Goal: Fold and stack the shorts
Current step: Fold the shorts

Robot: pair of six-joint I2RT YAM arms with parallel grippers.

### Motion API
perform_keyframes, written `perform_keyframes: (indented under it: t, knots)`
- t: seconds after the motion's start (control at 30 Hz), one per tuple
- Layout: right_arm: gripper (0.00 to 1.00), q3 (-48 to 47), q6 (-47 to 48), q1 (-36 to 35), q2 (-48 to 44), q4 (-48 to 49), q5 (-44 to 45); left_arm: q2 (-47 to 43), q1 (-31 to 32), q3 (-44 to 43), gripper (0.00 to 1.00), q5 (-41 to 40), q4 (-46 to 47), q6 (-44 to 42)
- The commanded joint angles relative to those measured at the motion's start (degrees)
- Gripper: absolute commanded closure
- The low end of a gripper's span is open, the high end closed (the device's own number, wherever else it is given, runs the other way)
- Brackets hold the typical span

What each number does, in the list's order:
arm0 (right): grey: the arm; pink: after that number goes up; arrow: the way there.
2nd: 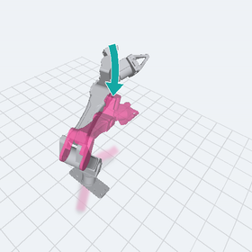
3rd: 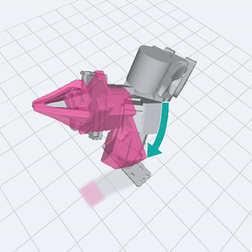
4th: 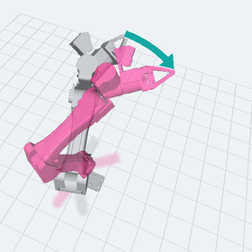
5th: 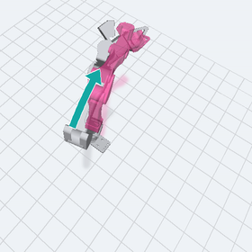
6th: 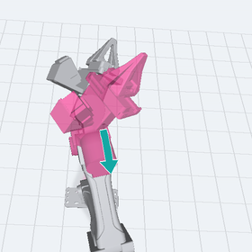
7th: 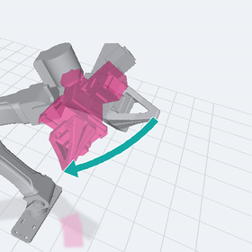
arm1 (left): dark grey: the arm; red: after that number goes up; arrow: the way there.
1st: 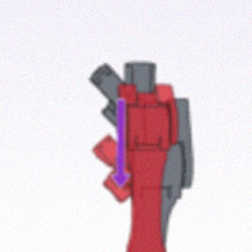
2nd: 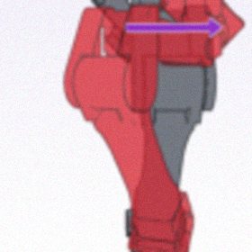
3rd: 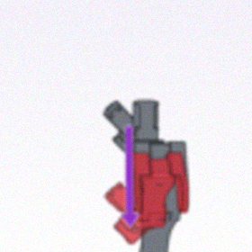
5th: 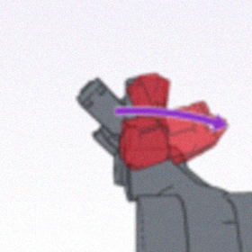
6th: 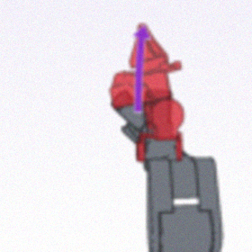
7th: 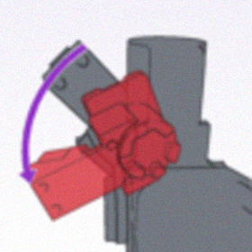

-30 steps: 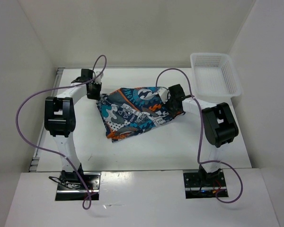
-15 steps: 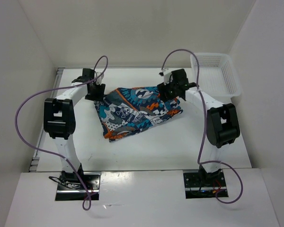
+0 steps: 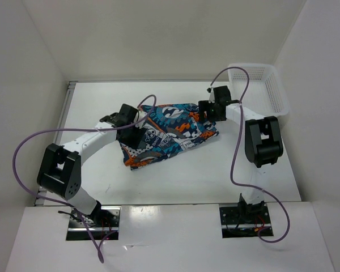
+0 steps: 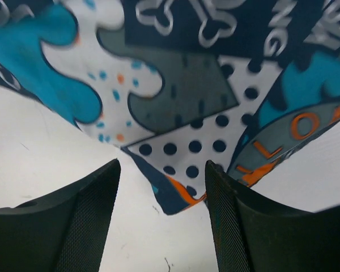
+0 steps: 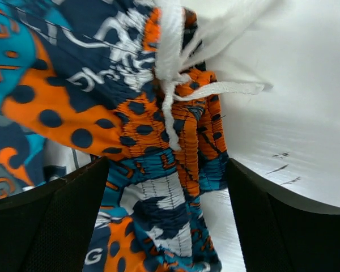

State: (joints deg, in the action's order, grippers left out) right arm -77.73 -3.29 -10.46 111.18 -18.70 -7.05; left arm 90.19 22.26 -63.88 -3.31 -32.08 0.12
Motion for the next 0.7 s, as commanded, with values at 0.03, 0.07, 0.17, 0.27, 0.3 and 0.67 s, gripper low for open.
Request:
perform_keyframes:
  t: [0.03, 0.07, 0.17, 0.27, 0.3, 0.67]
  knots:
    - [0.11, -2.0, -2.9, 0.3, 1.3, 0.5, 0.1, 0.2, -0.8, 4.1, 0.31, 0.6, -1.8, -0.1]
    - [0.11, -0.9, -3.4, 0.3, 1.3, 0.5, 0.1, 0.2, -0.8, 4.9, 0.31, 1.1, -1.8, -0.1]
    - [0.11, 0.0, -4.2, 0.8, 2.7, 0.0, 0.1, 0.7, -0.8, 6.8, 0.31, 3.7, -1.8, -0.1]
    - [0.19, 0.0, -4.7, 0.8, 4.1, 0.0, 0.8, 3.0, -0.8, 8.1, 0.30, 5.1, -1.8, -0.1]
    - [0.24, 0.0, -5.2, 0.8, 4.1, 0.0, 1.3, 3.7, -0.8, 8.7, 0.30, 5.1, -1.8, -0.1]
    - [0.82, 2.4, -4.2, 0.8, 3.1, -0.5, -2.5, 5.4, -0.3, 12.9, 0.30, -0.6, 2.0, -0.1]
